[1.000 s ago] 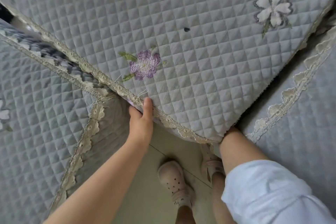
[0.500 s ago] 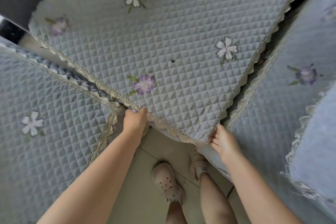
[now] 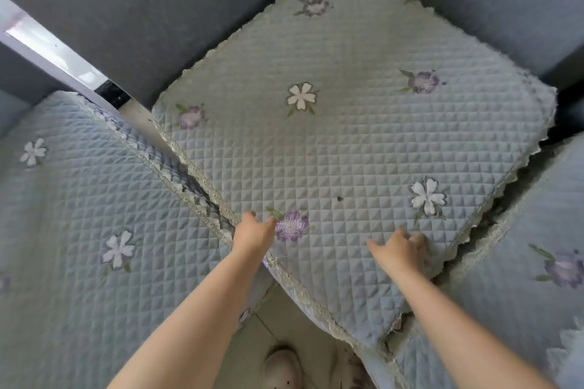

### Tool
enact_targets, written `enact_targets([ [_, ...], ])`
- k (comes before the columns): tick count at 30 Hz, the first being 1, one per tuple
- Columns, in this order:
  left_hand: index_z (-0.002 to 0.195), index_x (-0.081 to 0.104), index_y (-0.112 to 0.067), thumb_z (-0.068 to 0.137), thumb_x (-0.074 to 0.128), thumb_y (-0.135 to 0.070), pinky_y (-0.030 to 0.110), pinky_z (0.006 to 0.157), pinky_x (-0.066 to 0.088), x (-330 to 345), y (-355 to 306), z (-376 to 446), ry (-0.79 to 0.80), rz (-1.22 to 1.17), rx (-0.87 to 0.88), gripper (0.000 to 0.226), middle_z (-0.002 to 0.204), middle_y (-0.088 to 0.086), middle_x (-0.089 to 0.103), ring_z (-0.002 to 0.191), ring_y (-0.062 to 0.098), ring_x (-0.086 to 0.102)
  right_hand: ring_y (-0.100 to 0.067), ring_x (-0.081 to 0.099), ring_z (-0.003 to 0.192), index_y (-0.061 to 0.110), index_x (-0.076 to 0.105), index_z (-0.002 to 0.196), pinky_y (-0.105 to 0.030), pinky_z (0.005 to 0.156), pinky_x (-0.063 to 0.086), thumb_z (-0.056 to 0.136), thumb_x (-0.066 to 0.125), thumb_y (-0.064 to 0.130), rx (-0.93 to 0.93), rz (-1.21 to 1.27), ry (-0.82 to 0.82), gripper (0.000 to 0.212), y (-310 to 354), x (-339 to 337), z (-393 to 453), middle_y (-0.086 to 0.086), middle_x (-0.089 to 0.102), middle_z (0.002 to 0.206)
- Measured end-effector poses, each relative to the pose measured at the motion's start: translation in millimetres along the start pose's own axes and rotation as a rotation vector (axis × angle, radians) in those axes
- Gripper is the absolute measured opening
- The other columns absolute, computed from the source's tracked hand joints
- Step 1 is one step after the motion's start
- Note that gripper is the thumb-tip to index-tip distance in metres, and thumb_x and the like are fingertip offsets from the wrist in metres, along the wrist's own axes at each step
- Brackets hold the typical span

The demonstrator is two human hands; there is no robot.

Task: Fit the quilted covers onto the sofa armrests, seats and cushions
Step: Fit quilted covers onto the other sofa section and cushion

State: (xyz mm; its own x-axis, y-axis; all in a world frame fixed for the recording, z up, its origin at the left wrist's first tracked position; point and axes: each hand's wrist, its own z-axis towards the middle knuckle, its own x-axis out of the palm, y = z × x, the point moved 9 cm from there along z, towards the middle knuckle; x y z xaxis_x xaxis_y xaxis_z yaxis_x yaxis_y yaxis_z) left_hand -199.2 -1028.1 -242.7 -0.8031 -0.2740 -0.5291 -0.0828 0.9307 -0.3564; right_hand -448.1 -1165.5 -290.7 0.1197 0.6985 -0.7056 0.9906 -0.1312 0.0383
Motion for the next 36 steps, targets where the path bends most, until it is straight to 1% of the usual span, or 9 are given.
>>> enact_targets([
  [4,0.143,0.023,-0.004,0.095,0.044,-0.024,0.034,0.085,0.045,-28,-17,20,-0.052,-0.089,-0.027,0.056,0.132,0.016,0.045,0.104,0.028,0.054,-0.039,0.03,0.127,0.003,0.03,0.136,-0.046,0.101,0.035,0.085,0.055,0.047,0.072,0.183,-0.069,0.072,16,-25,24,-0.023,0.023,0.141],
  [8,0.14,0.025,0.002,0.094,0.046,-0.028,0.039,0.09,0.046,-37,-9,48,-0.071,-0.128,-0.118,0.059,0.132,0.021,0.045,0.111,0.035,0.053,-0.043,0.026,0.132,-0.005,0.02,0.14,-0.051,0.109,0.024,0.079,0.06,0.055,0.431,0.535,-0.262,0.095,-29,-44,40,-0.028,0.022,0.145],
  [11,0.131,0.037,0.01,0.093,0.047,-0.036,0.034,0.064,0.045,-37,-2,75,-0.086,-0.194,-0.195,0.06,0.091,0.019,0.058,0.077,0.031,0.057,-0.041,0.032,0.131,-0.006,0.024,0.138,-0.048,0.107,0.028,0.079,0.058,0.056,0.606,0.882,-0.293,0.092,-54,-39,50,-0.025,0.03,0.143],
  [16,0.138,0.029,0.005,0.082,0.043,-0.066,0.047,0.107,0.03,-32,29,108,-0.261,-0.171,-0.427,0.091,0.143,0.025,0.031,0.132,0.039,0.029,-0.034,0.04,0.127,-0.007,0.038,0.132,-0.037,0.102,0.034,0.086,0.046,0.058,0.621,1.156,-0.355,0.08,-58,-39,63,-0.021,0.039,0.14],
  [19,0.142,0.017,0.003,0.076,0.049,-0.068,0.05,0.109,0.027,-18,37,104,-0.317,-0.233,-0.484,0.102,0.146,0.024,0.026,0.134,0.041,0.026,-0.028,0.051,0.117,0.004,0.05,0.124,-0.037,0.098,0.041,0.079,0.055,0.059,0.656,1.273,-0.327,0.071,-56,-33,67,-0.012,0.05,0.132],
  [21,0.141,0.017,-0.001,0.074,0.054,-0.067,0.05,0.104,0.035,-10,39,106,-0.337,-0.347,-0.481,0.101,0.143,0.022,0.033,0.128,0.041,0.037,-0.023,0.058,0.099,0.016,0.057,0.096,-0.04,0.089,0.05,0.067,0.064,0.061,0.666,1.396,-0.315,0.053,-62,-29,71,-0.002,0.058,0.119],
  [24,0.141,0.02,-0.002,0.073,0.056,-0.067,0.049,0.102,0.039,-12,38,108,-0.371,-0.441,-0.454,0.101,0.141,0.02,0.037,0.124,0.039,0.043,-0.019,0.057,0.09,0.021,0.05,0.073,-0.038,0.081,0.052,0.067,0.064,0.057,0.673,1.406,-0.307,0.039,-69,-32,76,0.003,0.058,0.109],
  [30,0.14,0.022,-0.006,0.07,0.056,-0.069,0.049,0.105,0.033,-36,31,107,-0.511,-0.497,-0.43,0.101,0.144,0.017,0.034,0.129,0.038,0.036,-0.019,0.061,0.09,0.019,0.057,0.092,-0.03,0.067,0.051,0.072,0.063,0.052,0.615,1.43,-0.285,0.039,-68,-46,67,0.003,0.061,0.104],
  [36,0.137,0.032,-0.003,0.069,0.063,-0.062,0.049,0.097,0.044,-20,35,110,-0.328,-0.484,-0.448,0.095,0.131,0.016,0.047,0.116,0.037,0.051,-0.029,0.057,0.107,0.007,0.053,0.117,-0.044,0.092,0.049,0.079,0.058,0.05,0.673,1.265,-0.297,0.058,-79,-42,69,-0.01,0.056,0.124],
])
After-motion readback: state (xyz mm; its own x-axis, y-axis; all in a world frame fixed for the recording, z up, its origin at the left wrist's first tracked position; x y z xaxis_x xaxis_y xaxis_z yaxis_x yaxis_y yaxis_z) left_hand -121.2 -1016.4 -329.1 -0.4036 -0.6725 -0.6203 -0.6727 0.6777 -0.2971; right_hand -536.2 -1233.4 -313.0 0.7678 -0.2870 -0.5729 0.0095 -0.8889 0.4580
